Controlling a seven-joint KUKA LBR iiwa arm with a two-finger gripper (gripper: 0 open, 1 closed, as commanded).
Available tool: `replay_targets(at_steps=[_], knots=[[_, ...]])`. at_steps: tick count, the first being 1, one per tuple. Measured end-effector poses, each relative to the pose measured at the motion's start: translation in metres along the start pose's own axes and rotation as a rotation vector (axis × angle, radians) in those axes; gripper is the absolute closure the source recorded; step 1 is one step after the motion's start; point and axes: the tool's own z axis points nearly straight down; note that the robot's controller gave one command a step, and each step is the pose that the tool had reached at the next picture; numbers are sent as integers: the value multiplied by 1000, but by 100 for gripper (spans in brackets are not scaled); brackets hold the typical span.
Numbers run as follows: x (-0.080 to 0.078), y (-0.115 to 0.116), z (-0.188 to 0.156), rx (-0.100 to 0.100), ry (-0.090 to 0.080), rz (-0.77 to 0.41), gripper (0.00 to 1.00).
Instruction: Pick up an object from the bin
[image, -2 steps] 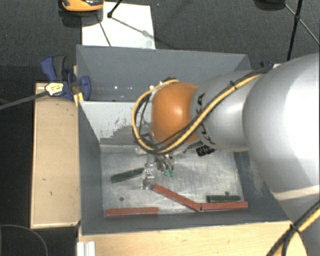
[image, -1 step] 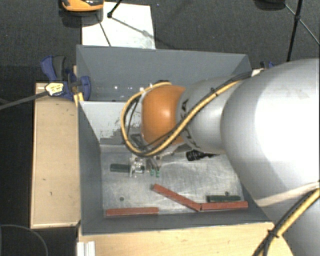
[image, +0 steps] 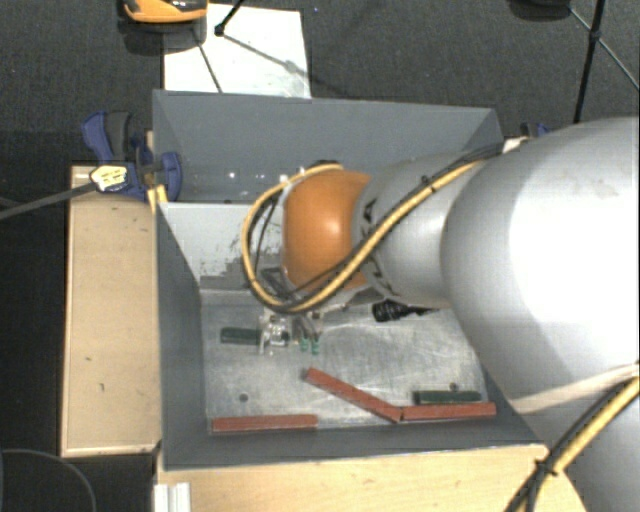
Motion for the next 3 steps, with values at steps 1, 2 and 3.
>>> replay_targets(at_steps=[1, 2, 3], knots=[[0, -1, -1, 0, 1, -2, 100], [-13, 36, -35, 4, 0, -185, 100], [15, -24, -151, 4, 4, -189, 100]])
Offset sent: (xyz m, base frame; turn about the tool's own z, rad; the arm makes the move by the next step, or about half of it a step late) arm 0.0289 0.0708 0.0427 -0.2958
